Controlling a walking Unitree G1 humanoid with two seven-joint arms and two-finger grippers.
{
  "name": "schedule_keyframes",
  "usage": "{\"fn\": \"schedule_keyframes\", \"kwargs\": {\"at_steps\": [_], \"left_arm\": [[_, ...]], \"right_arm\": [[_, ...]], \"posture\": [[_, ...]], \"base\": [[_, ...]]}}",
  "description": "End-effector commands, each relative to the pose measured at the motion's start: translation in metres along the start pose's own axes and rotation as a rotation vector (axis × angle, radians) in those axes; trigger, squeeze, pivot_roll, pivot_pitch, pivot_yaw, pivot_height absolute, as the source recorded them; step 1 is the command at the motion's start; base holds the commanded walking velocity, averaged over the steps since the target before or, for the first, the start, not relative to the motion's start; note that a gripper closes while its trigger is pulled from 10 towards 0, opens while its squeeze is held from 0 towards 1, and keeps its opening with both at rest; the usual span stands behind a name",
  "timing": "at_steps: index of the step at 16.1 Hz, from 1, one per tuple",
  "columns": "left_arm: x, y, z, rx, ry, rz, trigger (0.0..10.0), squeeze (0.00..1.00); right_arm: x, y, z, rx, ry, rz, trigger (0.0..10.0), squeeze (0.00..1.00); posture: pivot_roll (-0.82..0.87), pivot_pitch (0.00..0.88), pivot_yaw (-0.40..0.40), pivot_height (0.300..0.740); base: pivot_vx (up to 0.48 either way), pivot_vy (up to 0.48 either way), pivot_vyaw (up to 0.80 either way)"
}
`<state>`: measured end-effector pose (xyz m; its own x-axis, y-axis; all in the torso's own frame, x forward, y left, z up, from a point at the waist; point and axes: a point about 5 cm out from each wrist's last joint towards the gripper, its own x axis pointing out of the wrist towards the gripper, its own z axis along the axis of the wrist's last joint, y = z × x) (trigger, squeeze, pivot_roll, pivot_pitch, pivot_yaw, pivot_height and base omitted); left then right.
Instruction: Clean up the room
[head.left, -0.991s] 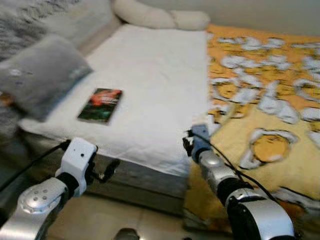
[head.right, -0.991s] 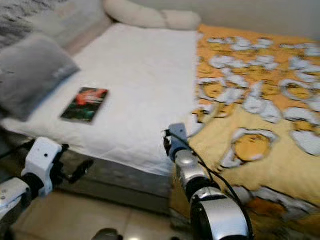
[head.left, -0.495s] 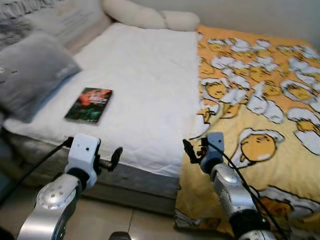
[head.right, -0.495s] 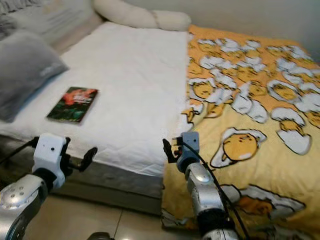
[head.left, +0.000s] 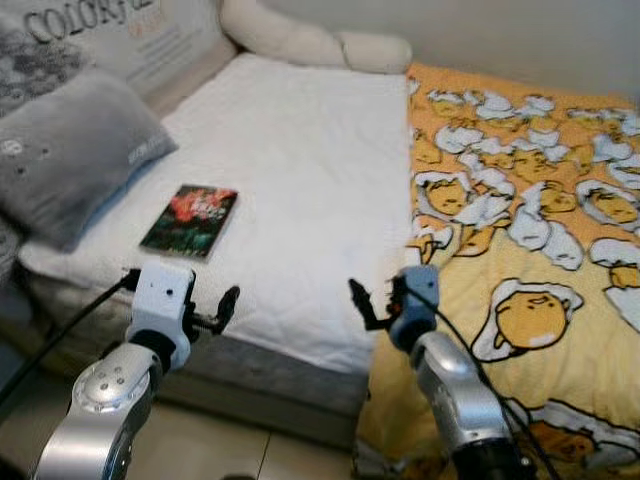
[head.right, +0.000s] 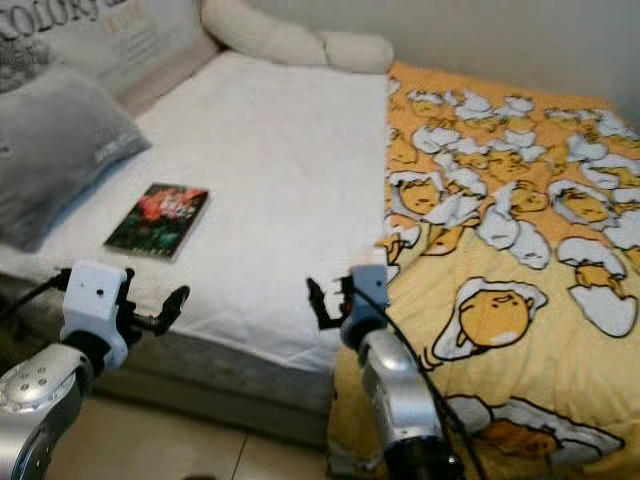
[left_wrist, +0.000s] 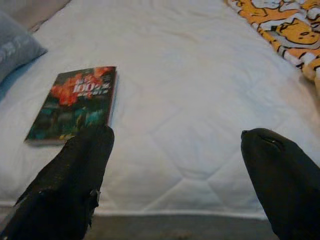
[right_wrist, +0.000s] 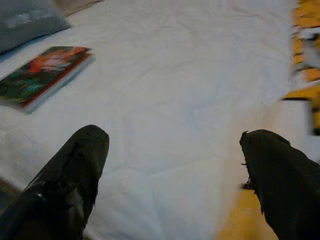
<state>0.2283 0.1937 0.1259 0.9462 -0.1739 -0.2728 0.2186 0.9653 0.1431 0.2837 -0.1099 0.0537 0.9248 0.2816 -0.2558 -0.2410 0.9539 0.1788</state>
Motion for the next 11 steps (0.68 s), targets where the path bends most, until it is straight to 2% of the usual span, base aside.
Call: {"fn": "schedule_keyframes", "kwargs": {"at_steps": [1, 9, 11], "left_arm": [[0.0003, 0.0015, 0.0028, 0.008, -0.014, 0.006, 10.0, 0.97], [-0.0008, 0.0007, -0.0002, 0.021, -0.005, -0.005, 10.0, 0.96], [-0.0012, 0.0006, -0.0009, 0.025, -0.002, -0.006, 10.0, 0.95]], "right_arm": [[-0.0015, -0.0066, 0.0037, -0.009, 0.001, -0.030, 10.0, 1.00], [-0.0072, -0.0089, 0.0014, -0.024, 0.030, -0.057, 10.0, 1.00], [-0.0064, -0.0080, 0.0006, -0.034, 0.042, -0.054, 10.0, 1.00]], "posture": [[0.21, 0.000, -0.064, 0.740], [0.21, 0.000, -0.059, 0.740], [0.21, 0.000, -0.059, 0.740]], "base": [[0.315, 0.000, 0.00], [0.311, 0.000, 0.00], [0.000, 0.000, 0.00]]}}
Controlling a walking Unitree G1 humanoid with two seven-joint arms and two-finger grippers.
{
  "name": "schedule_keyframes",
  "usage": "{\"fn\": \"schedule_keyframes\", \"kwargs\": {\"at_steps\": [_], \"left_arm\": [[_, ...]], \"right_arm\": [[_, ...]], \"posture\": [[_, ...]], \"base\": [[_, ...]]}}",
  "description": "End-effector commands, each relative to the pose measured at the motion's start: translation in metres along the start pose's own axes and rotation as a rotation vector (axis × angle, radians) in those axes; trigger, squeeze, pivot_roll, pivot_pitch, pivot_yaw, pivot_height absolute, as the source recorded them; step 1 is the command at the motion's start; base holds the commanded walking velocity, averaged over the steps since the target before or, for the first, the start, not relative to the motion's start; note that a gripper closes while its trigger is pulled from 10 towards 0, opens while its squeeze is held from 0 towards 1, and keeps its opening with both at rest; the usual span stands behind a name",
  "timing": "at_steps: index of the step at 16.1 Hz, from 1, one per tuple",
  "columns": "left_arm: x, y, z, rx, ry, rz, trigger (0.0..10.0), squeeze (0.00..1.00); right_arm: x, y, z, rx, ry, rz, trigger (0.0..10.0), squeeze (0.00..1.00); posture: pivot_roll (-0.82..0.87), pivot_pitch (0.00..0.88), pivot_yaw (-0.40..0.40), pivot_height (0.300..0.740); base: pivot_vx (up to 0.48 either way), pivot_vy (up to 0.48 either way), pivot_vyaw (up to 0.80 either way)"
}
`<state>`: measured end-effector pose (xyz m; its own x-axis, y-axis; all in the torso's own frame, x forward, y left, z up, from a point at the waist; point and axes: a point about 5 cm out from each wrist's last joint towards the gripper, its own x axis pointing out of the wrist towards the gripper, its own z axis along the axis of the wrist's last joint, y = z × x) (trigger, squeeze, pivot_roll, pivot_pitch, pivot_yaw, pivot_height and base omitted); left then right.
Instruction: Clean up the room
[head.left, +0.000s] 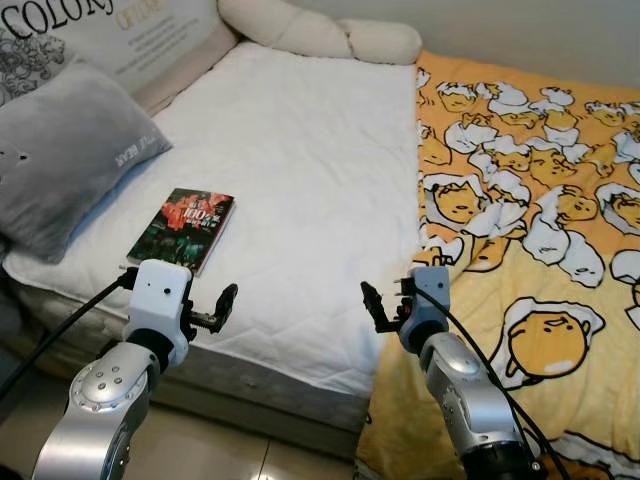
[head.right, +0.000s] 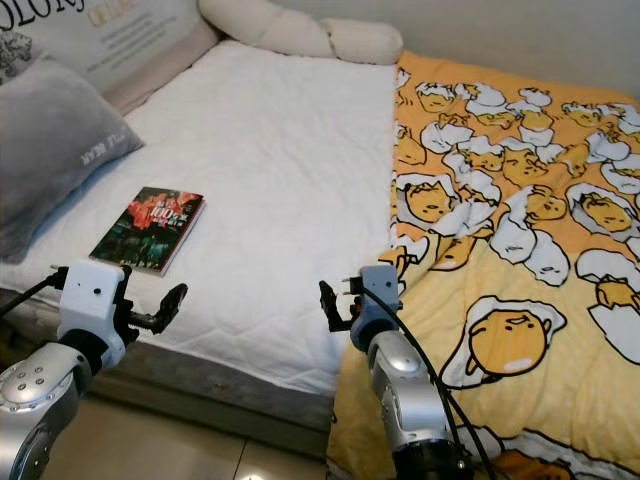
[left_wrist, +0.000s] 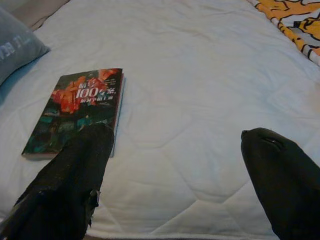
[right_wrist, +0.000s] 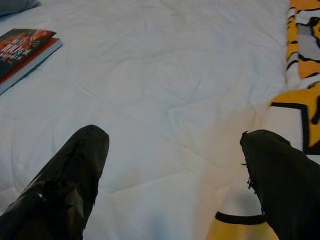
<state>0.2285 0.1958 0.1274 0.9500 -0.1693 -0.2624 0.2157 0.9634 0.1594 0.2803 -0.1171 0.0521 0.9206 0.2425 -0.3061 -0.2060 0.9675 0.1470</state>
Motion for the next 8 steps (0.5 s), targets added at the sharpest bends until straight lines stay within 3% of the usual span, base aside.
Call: {"fn": "schedule_keyframes", "kwargs": {"at_steps": [1, 8], "left_arm": [[-0.0010, -0.0015, -0.0021, 0.010, 0.009, -0.014, 10.0, 0.95], [-0.0021, 0.0005, -0.0037, 0.022, 0.020, -0.019, 10.0, 0.95]], "right_arm": [[-0.0013, -0.0015, 0.0021, -0.014, -0.002, -0.010, 10.0, 1.00], [0.0024, 0.0006, -0.0047, -0.033, 0.052, -0.024, 10.0, 1.00]], "posture": [[0.21, 0.000, -0.060, 0.740], [0.22, 0.000, -0.055, 0.740]], "base": [[0.000, 0.000, 0.00], [0.000, 0.000, 0.00]]}}
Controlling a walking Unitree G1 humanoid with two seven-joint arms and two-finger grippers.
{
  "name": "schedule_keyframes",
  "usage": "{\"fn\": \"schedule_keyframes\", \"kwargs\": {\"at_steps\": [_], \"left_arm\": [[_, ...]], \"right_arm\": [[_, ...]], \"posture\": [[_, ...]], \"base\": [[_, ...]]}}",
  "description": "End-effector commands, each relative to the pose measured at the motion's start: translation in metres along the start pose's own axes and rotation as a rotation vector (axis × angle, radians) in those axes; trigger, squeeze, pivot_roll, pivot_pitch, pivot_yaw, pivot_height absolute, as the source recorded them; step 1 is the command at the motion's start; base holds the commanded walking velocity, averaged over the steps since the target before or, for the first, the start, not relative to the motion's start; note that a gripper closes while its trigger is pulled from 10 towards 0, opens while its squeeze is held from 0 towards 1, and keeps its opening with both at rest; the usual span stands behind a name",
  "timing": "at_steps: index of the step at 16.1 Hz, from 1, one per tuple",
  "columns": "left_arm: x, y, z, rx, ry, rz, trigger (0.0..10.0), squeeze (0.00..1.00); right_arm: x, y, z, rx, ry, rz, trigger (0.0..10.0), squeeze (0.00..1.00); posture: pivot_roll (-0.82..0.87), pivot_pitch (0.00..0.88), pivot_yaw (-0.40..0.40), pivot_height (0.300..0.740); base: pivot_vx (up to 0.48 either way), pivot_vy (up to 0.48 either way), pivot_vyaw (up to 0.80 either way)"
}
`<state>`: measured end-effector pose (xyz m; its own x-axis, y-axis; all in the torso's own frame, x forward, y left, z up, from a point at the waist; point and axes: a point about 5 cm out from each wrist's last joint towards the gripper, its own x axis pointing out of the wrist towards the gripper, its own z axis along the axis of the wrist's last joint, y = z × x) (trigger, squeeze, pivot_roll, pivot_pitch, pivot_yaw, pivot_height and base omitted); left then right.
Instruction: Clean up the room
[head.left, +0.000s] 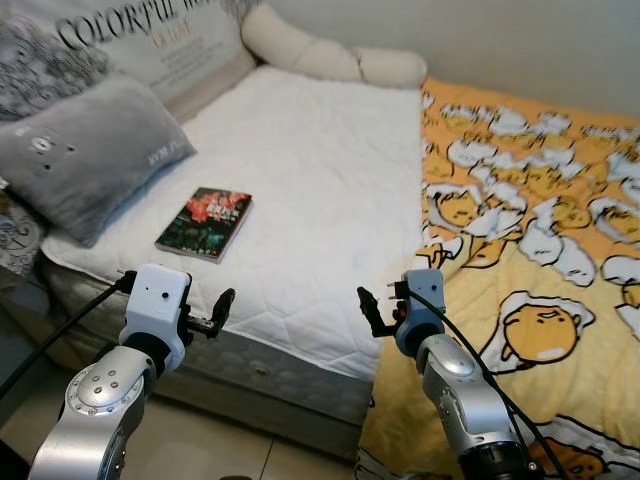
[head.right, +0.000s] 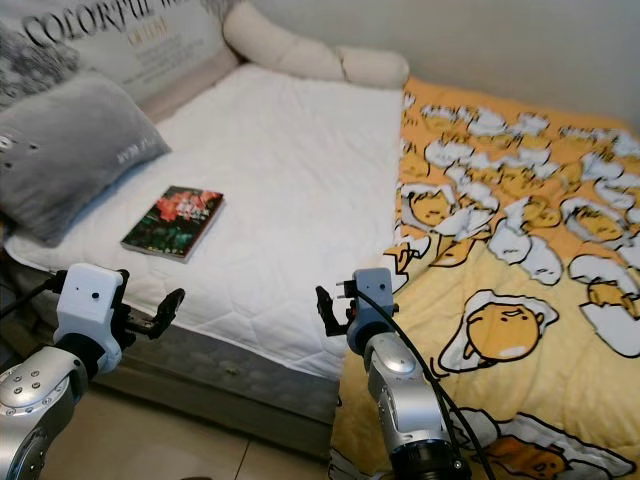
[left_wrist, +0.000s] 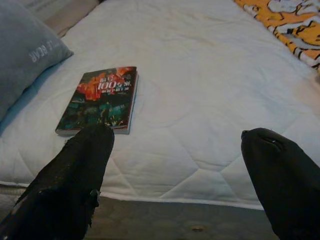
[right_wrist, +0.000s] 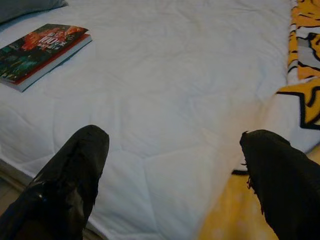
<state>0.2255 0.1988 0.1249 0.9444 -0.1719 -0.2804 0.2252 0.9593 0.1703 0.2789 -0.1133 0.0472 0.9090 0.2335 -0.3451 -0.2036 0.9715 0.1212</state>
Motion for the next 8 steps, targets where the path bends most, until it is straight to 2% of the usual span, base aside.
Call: {"fn": "schedule_keyframes", "kwargs": {"at_steps": [1, 5, 8], "left_arm": [[0.000, -0.001, 0.000, 0.010, 0.003, -0.016, 10.0, 0.95], [0.000, 0.000, 0.000, 0.020, 0.013, -0.028, 10.0, 0.95], [0.002, 0.000, 0.002, 0.055, 0.028, -0.087, 10.0, 0.95]], "right_arm": [[0.003, -0.005, 0.000, -0.012, 0.021, -0.035, 10.0, 1.00], [0.014, -0.010, 0.001, -0.059, 0.059, -0.083, 10.0, 1.00], [0.036, -0.022, 0.001, -0.133, 0.130, -0.166, 10.0, 1.00]], "posture": [[0.22, 0.000, -0.054, 0.740], [0.22, 0.000, -0.048, 0.740], [0.23, 0.000, -0.033, 0.740]], "base": [[0.000, 0.000, 0.00], [0.000, 0.000, 0.00], [0.000, 0.000, 0.00]]}}
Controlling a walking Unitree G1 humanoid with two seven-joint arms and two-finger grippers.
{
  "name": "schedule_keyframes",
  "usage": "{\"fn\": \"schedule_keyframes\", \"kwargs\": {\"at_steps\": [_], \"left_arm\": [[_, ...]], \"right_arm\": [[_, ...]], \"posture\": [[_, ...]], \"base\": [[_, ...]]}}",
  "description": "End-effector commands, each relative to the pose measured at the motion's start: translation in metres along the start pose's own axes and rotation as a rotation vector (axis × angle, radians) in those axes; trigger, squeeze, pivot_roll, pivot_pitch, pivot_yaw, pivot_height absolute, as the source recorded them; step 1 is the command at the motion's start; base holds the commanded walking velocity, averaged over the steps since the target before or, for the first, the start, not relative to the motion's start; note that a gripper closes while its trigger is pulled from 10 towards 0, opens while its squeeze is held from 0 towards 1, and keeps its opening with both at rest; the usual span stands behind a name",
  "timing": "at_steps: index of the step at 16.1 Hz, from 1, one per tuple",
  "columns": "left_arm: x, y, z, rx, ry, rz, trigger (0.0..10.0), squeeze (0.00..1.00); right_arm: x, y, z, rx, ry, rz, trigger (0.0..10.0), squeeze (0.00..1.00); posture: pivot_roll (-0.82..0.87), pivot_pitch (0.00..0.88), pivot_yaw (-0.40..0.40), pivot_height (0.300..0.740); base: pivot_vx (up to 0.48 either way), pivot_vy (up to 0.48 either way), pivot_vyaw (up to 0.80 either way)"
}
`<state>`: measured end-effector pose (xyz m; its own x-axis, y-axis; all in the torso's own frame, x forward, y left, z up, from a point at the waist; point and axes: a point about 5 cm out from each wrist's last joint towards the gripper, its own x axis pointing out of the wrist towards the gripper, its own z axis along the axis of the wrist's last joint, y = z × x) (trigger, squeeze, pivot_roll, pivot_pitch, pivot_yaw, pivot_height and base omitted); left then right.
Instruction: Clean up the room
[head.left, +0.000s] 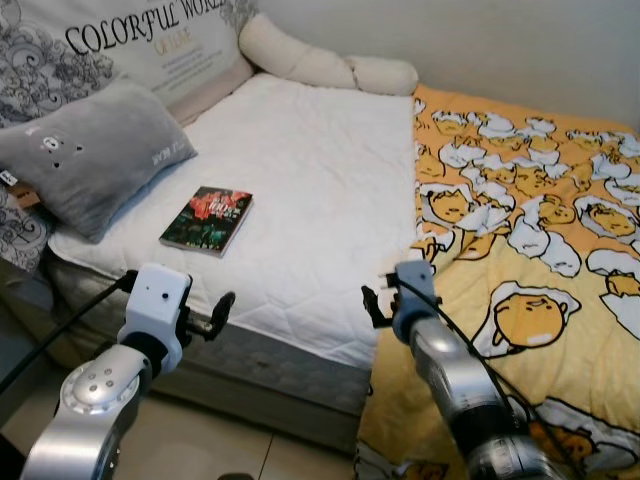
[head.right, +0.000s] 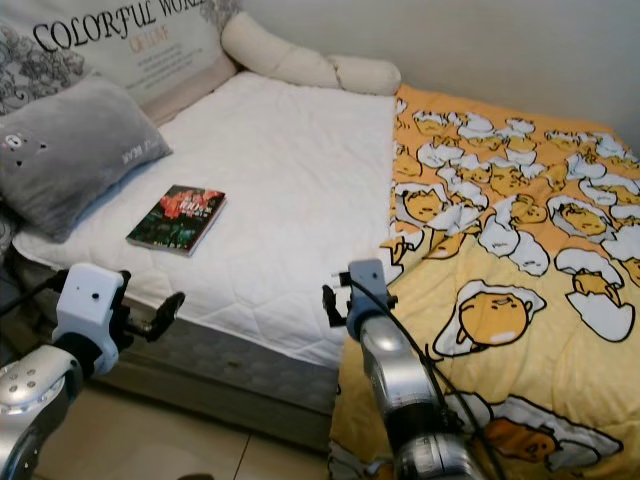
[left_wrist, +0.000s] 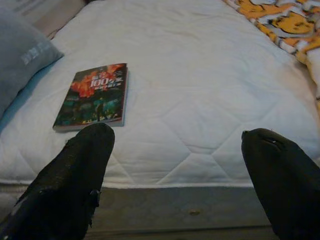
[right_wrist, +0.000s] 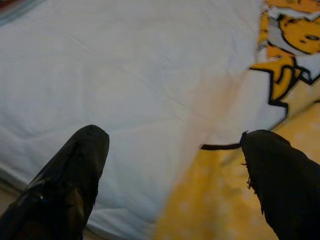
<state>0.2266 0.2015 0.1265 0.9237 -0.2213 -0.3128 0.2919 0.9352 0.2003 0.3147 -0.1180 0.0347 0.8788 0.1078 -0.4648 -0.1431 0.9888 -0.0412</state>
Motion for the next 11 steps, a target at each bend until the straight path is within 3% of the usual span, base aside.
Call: {"fn": "schedule_keyframes", "kwargs": {"at_steps": [1, 3, 4, 5, 8, 11], "left_arm": [[0.002, -0.002, 0.002, 0.011, 0.005, -0.040, 10.0, 0.95], [0.000, -0.002, 0.005, 0.026, 0.011, -0.073, 10.0, 0.95], [-0.002, -0.002, 0.006, 0.037, 0.015, -0.102, 10.0, 0.95], [-0.004, -0.002, 0.008, 0.052, 0.018, -0.123, 10.0, 0.95], [-0.013, -0.004, 0.011, 0.058, 0.027, -0.139, 10.0, 0.95], [-0.023, -0.007, 0.019, 0.076, 0.027, -0.168, 10.0, 0.95]], "right_arm": [[0.005, -0.011, 0.001, -0.016, 0.013, -0.052, 10.0, 1.00], [0.012, -0.015, 0.008, -0.044, 0.043, -0.074, 10.0, 1.00], [0.015, -0.018, 0.009, -0.053, 0.063, -0.090, 10.0, 0.70], [0.016, -0.021, 0.008, -0.059, 0.083, -0.112, 10.0, 0.00], [0.016, -0.029, 0.002, -0.004, 0.113, -0.160, 10.0, 0.00], [0.017, -0.027, 0.003, 0.043, 0.098, -0.114, 10.0, 0.00]], "posture": [[0.23, 0.000, -0.031, 0.740], [0.25, 0.001, -0.030, 0.740], [0.26, 0.026, -0.034, 0.740], [0.26, 0.040, -0.034, 0.740], [0.28, 0.125, -0.036, 0.740], [0.29, 0.197, -0.036, 0.740]], "base": [[0.000, 0.000, 0.00], [0.000, 0.000, 0.00], [0.000, 0.000, 0.00], [0.000, 0.000, 0.00], [0.000, 0.000, 0.00], [0.000, 0.000, 0.00]]}}
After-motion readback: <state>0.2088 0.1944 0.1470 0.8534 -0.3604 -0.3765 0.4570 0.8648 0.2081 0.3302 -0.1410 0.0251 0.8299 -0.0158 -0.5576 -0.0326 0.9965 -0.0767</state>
